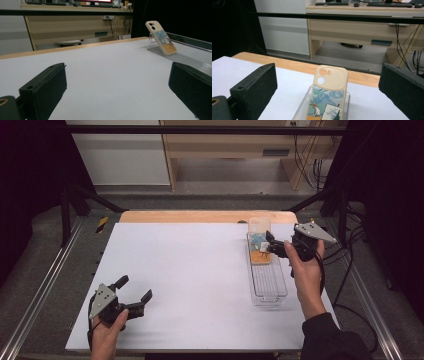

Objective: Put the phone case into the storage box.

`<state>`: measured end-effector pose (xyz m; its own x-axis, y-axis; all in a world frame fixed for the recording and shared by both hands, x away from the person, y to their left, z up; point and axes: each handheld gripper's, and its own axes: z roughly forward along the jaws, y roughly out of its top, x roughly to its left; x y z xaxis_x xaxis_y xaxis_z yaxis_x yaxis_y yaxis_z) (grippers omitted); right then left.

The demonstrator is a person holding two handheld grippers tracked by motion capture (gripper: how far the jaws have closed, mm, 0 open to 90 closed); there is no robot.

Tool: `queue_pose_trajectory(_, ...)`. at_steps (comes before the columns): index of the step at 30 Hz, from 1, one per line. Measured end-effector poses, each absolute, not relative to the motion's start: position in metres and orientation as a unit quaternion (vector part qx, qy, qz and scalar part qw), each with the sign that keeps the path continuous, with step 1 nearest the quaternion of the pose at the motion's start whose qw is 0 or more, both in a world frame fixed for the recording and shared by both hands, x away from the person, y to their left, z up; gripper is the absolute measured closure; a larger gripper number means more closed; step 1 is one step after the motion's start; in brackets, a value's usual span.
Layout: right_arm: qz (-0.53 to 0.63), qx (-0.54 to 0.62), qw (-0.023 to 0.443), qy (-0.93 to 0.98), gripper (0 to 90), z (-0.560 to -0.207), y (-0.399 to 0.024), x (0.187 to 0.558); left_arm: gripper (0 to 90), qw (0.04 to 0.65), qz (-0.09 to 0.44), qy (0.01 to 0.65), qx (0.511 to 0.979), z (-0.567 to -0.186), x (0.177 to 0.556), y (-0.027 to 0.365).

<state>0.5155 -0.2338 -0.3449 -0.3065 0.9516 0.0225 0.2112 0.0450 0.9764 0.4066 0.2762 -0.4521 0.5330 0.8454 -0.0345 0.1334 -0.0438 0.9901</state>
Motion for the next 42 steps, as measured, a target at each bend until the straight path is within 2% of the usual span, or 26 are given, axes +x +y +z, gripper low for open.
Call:
queue_pose_trajectory(13, 0.536, 0.437, 0.375, 0.618, 3.1, -0.344, -0.239, 0.500, 1.4, 0.590, 0.307, 0.387, 0.638, -0.452, 0.399, 0.289)
queue_pose_trajectory(30, 0.562, 0.392, 0.399, 0.610, 2.9, -0.349, -0.241, 0.492, 1.4, 0.586, 0.308, 0.385, 0.643, -0.452, 0.402, 0.289)
queue_pose_trajectory(42, 0.579, 0.368, 0.392, 0.613, 2.9, -0.349, -0.244, 0.477, 1.4, 0.584, 0.310, 0.386, 0.643, -0.453, 0.402, 0.290)
